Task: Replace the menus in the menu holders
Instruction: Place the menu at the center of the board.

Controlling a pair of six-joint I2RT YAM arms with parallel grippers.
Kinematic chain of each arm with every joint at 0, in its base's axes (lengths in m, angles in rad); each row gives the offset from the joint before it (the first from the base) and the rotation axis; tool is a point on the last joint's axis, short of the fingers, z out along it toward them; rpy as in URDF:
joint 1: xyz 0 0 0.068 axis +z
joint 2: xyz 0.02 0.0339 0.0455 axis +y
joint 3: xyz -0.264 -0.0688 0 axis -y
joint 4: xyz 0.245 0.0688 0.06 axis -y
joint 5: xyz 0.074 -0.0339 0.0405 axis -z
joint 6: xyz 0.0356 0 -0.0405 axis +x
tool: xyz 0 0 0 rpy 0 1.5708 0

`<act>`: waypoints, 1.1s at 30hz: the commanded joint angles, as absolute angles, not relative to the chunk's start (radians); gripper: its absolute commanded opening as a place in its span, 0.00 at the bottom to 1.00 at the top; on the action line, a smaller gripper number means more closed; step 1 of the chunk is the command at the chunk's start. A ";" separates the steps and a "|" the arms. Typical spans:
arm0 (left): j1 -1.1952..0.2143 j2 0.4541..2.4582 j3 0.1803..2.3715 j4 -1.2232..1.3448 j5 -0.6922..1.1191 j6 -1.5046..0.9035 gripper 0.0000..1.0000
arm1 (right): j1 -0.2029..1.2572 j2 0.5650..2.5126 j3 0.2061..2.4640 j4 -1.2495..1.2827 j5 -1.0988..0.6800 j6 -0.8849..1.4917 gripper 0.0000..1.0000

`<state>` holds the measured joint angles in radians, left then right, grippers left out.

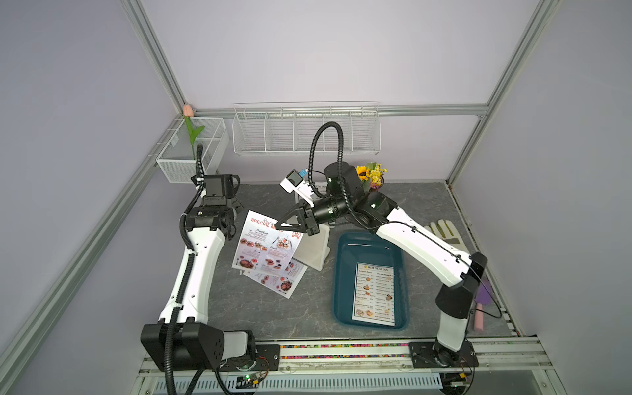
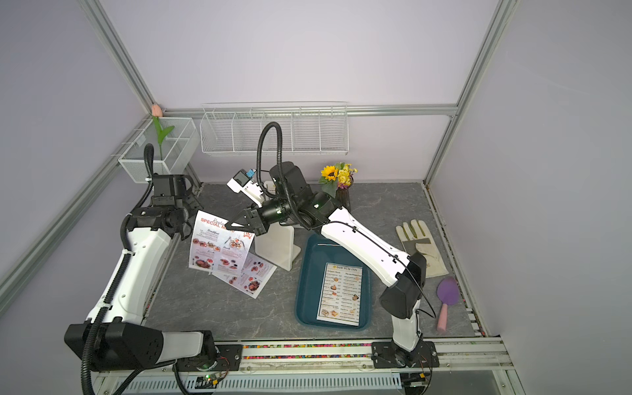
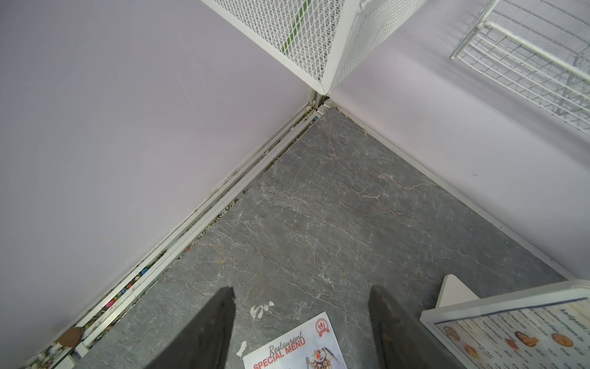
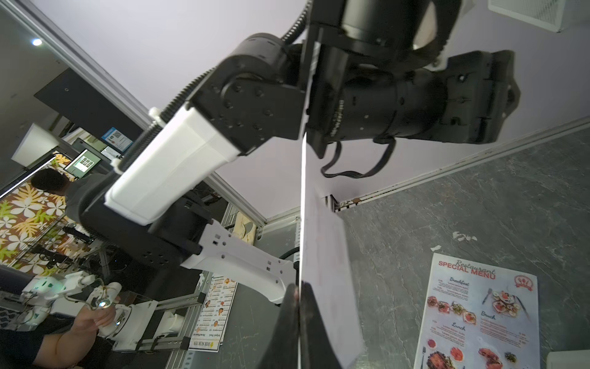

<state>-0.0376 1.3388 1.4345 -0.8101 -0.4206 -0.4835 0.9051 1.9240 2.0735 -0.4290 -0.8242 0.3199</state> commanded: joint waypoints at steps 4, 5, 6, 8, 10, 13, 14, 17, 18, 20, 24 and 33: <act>-0.035 1.303 1.456 -0.864 -0.449 -0.459 0.69 | 0.924 2.222 2.230 -0.597 -0.713 0.186 0.07; -0.035 1.298 1.454 -0.866 -0.449 -0.458 0.69 | 0.935 2.267 2.264 -0.620 -0.674 0.156 0.07; -0.034 1.294 1.448 -0.867 -0.445 -0.459 0.69 | 0.945 2.300 2.285 -0.632 -0.635 0.130 0.08; -0.035 1.286 1.436 -0.863 -0.435 -0.460 0.69 | 0.974 2.358 2.313 -0.629 -0.535 0.071 0.09; -0.035 1.282 1.425 -0.862 -0.430 -0.459 0.69 | 1.000 2.399 2.337 -0.626 -0.445 0.024 0.10; -0.034 1.277 1.417 -0.860 -0.429 -0.459 0.69 | 1.035 2.435 2.353 -0.613 -0.298 -0.039 0.17; -0.035 1.277 1.415 -0.860 -0.427 -0.459 0.69 | 1.042 2.439 2.353 -0.607 -0.256 -0.048 0.24; -0.034 1.274 1.412 -0.860 -0.418 -0.459 0.69 | 1.046 2.426 2.355 -0.610 -0.207 -0.051 0.44; -0.035 1.272 1.410 -0.859 -0.413 -0.460 0.69 | 1.046 2.413 2.354 -0.615 -0.193 -0.053 0.46; -0.038 1.267 1.403 -0.859 -0.399 -0.462 0.69 | 1.043 2.361 2.335 -0.614 -0.164 -0.056 0.50; -0.052 1.265 1.384 -0.869 -0.351 -0.456 0.68 | 1.013 2.232 2.286 -0.627 -0.215 -0.015 0.54; -0.225 1.204 1.313 -0.968 -0.111 -0.399 0.66 | 0.880 1.790 1.836 -0.775 -0.338 0.177 0.74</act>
<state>-0.1867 1.2602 1.3502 -0.8978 -0.2249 -0.4244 0.9047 1.8809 1.9873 -0.6758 -0.3054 0.0986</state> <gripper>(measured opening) 0.662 0.729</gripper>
